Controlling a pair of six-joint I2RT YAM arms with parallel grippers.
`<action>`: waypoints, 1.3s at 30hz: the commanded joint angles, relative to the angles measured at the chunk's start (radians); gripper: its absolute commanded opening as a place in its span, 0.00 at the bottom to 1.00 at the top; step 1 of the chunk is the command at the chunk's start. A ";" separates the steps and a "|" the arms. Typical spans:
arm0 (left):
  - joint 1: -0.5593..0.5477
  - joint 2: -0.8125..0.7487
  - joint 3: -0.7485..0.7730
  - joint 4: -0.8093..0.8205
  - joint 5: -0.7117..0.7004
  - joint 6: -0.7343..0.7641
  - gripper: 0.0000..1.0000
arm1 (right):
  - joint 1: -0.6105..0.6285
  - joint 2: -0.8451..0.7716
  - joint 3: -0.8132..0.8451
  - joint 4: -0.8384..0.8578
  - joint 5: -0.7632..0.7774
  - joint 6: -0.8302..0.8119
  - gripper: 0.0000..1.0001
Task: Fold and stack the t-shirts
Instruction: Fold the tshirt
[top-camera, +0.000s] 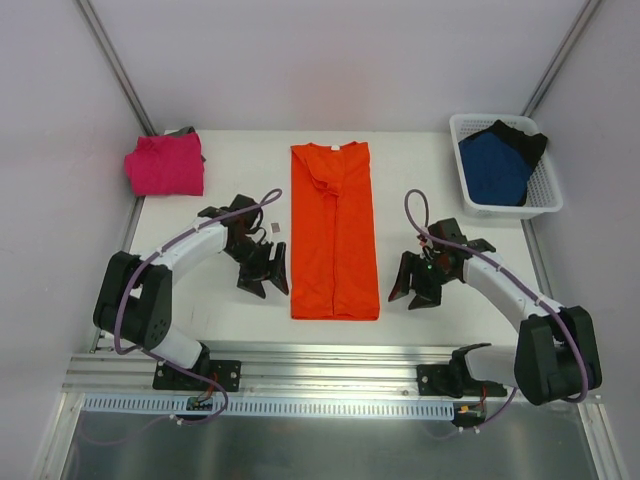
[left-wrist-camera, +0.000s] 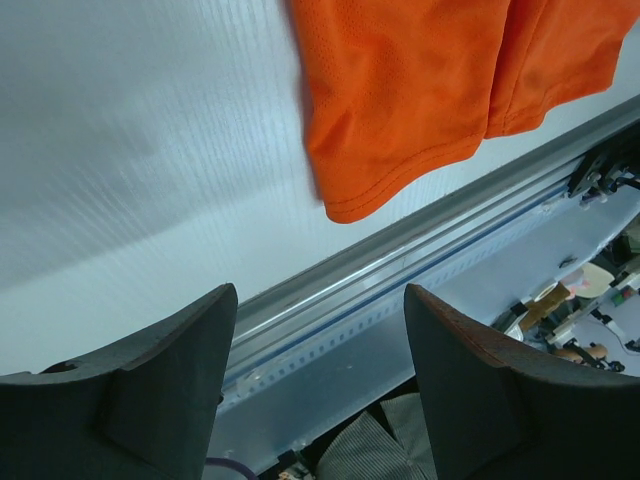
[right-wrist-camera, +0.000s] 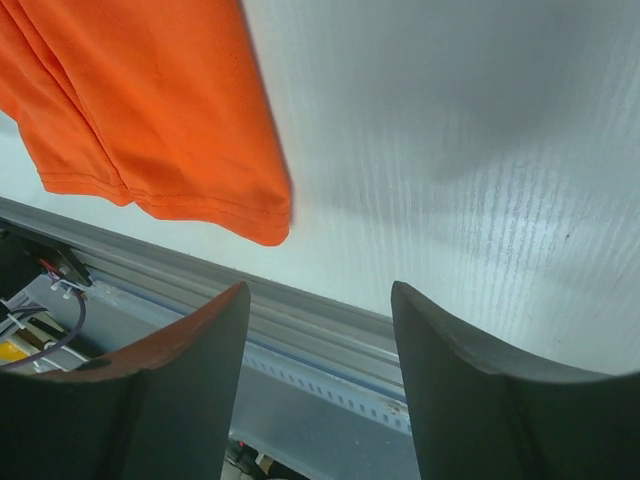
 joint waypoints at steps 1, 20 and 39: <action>0.006 -0.028 -0.010 0.028 0.048 -0.036 0.69 | -0.001 -0.025 -0.006 0.022 -0.039 0.035 0.61; 0.009 0.113 -0.039 0.069 0.155 -0.078 0.60 | 0.140 0.213 0.123 0.093 -0.135 0.136 0.48; 0.009 0.138 -0.104 0.204 0.192 -0.136 0.58 | 0.159 0.230 0.026 0.100 -0.111 0.159 0.49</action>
